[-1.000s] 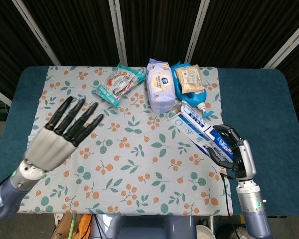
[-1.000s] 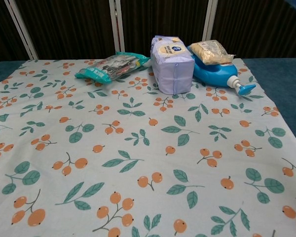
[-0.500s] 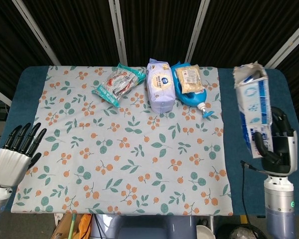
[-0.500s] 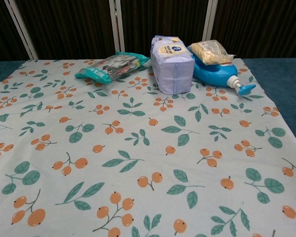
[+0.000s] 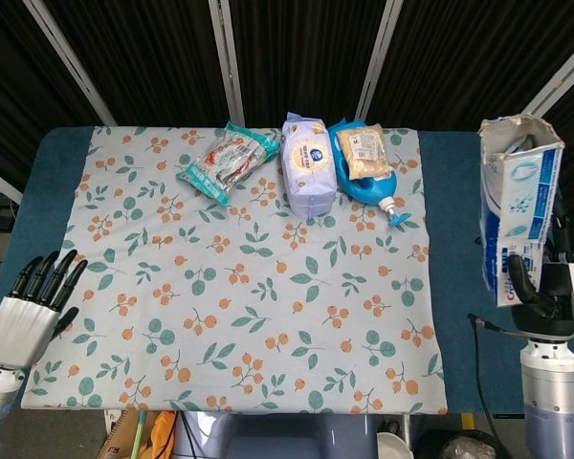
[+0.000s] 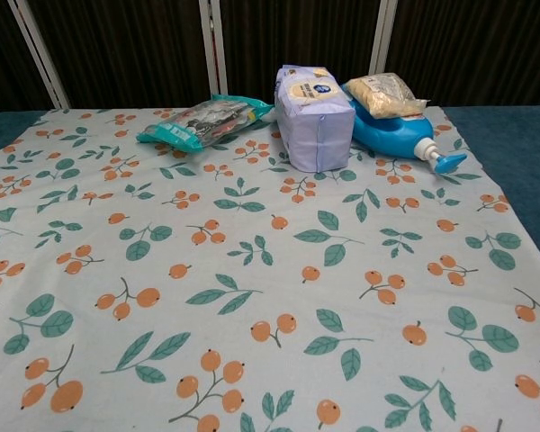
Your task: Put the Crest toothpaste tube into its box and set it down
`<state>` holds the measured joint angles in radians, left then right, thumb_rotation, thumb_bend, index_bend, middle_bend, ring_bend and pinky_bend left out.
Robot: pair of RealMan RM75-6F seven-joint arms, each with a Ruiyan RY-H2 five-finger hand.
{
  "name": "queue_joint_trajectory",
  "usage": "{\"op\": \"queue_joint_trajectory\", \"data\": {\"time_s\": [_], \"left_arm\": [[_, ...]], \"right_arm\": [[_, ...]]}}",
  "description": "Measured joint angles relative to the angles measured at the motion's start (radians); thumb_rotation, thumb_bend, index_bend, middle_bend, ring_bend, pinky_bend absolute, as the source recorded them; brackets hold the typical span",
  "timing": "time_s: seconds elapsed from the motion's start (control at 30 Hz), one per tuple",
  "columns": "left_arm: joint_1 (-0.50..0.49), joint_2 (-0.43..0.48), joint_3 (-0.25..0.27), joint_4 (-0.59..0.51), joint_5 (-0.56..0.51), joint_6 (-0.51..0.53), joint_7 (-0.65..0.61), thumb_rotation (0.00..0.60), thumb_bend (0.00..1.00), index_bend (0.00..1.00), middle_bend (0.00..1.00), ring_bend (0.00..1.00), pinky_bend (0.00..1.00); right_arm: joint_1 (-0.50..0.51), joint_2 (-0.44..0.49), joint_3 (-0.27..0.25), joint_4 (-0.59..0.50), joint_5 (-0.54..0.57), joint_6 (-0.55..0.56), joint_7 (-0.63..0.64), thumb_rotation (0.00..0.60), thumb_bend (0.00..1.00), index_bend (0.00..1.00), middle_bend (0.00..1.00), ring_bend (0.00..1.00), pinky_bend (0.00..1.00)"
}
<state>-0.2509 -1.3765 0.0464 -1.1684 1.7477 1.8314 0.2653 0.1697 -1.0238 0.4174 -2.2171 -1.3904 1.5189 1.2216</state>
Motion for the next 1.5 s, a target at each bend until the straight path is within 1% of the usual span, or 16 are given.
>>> {"op": "queue_joint_trajectory", "data": {"time_s": [0.03, 0.07, 0.13, 0.2, 0.3, 0.43, 0.5, 0.6, 0.73, 0.83, 0.93, 1.03, 1.13, 1.27, 1.37, 1.5], "left_arm": [[0.002, 0.0, -0.002, -0.001, -0.002, -0.003, -0.002, 0.6, 0.0, 0.07, 0.07, 0.13, 0.21], [0.003, 0.0, -0.004, -0.001, -0.003, -0.005, -0.003, 0.6, 0.0, 0.07, 0.07, 0.13, 0.21], [0.004, 0.0, -0.008, -0.003, -0.004, -0.008, -0.006, 0.6, 0.0, 0.07, 0.07, 0.13, 0.21], [0.005, 0.001, -0.011, -0.004, -0.004, -0.011, -0.009, 0.6, 0.0, 0.07, 0.07, 0.13, 0.21], [0.007, 0.001, -0.015, -0.005, -0.003, -0.015, -0.012, 0.6, 0.0, 0.07, 0.07, 0.13, 0.21], [0.01, 0.002, -0.018, -0.007, 0.001, -0.02, -0.012, 0.6, 0.0, 0.07, 0.07, 0.13, 0.21], [0.011, 0.002, -0.019, -0.008, 0.003, -0.022, -0.011, 0.6, 0.0, 0.07, 0.07, 0.13, 0.21], [0.012, 0.002, -0.021, -0.009, 0.006, -0.026, -0.009, 0.6, 0.0, 0.07, 0.07, 0.13, 0.21], [0.014, 0.004, -0.026, -0.012, 0.009, -0.029, -0.009, 0.6, 0.0, 0.08, 0.07, 0.13, 0.21], [0.015, 0.003, -0.028, -0.013, 0.013, -0.031, -0.01, 0.6, 0.0, 0.08, 0.07, 0.13, 0.21], [0.014, 0.003, -0.03, -0.015, 0.017, -0.034, -0.013, 0.6, 0.0, 0.08, 0.07, 0.13, 0.21], [0.015, 0.004, -0.032, -0.014, 0.022, -0.032, -0.018, 0.6, 0.0, 0.08, 0.07, 0.13, 0.21], [0.017, 0.005, -0.035, -0.013, 0.024, -0.03, -0.027, 0.6, 0.0, 0.08, 0.07, 0.13, 0.21], [0.018, 0.006, -0.038, -0.013, 0.025, -0.031, -0.038, 0.6, 0.0, 0.08, 0.07, 0.13, 0.21], [0.018, 0.006, -0.039, -0.013, 0.027, -0.036, -0.041, 0.6, 0.0, 0.08, 0.07, 0.13, 0.21], [0.017, 0.005, -0.039, -0.013, 0.034, -0.039, -0.043, 0.6, 0.0, 0.08, 0.07, 0.13, 0.21]], "right_arm": [[0.0, 0.0, 0.0, 0.0, 0.001, -0.002, 0.001, 0.6, 0.34, 0.29, 0.48, 0.46, 0.56], [0.0, 0.0, 0.0, 0.001, 0.007, -0.002, -0.001, 0.6, 0.34, 0.29, 0.49, 0.46, 0.56], [0.002, -0.002, 0.0, 0.002, 0.016, -0.005, -0.01, 0.6, 0.34, 0.28, 0.49, 0.42, 0.56], [0.005, -0.006, -0.003, 0.001, 0.019, -0.012, -0.018, 0.6, 0.34, 0.26, 0.48, 0.41, 0.56], [0.009, -0.014, -0.007, -0.003, 0.023, -0.022, -0.02, 0.6, 0.34, 0.27, 0.48, 0.45, 0.56], [0.007, -0.021, -0.007, -0.005, 0.02, -0.013, -0.029, 0.6, 0.34, 0.27, 0.48, 0.45, 0.56], [0.006, -0.024, -0.006, -0.008, 0.022, -0.009, -0.033, 0.6, 0.34, 0.29, 0.5, 0.47, 0.57], [0.005, -0.025, -0.005, -0.011, 0.03, -0.008, -0.043, 0.6, 0.38, 0.35, 0.55, 0.51, 0.6], [0.007, -0.023, -0.008, -0.009, 0.042, -0.016, -0.08, 0.6, 0.39, 0.36, 0.56, 0.52, 0.61], [0.015, -0.02, -0.025, 0.001, 0.048, -0.044, -0.142, 0.6, 0.39, 0.36, 0.56, 0.52, 0.61], [0.029, -0.025, -0.057, 0.023, 0.051, -0.088, -0.238, 0.6, 0.39, 0.36, 0.56, 0.52, 0.61], [0.048, -0.05, -0.102, 0.056, 0.055, -0.136, -0.363, 0.6, 0.39, 0.36, 0.56, 0.52, 0.61], [0.068, -0.099, -0.151, 0.099, 0.059, -0.176, -0.5, 0.6, 0.39, 0.37, 0.56, 0.52, 0.61], [0.09, -0.192, -0.217, 0.175, 0.06, -0.211, -0.689, 0.6, 0.39, 0.37, 0.56, 0.52, 0.61], [0.1, -0.272, -0.258, 0.241, 0.063, -0.222, -0.802, 0.6, 0.39, 0.37, 0.56, 0.52, 0.61], [0.105, -0.362, -0.3, 0.322, 0.068, -0.228, -0.891, 0.6, 0.39, 0.37, 0.56, 0.52, 0.61]]}}
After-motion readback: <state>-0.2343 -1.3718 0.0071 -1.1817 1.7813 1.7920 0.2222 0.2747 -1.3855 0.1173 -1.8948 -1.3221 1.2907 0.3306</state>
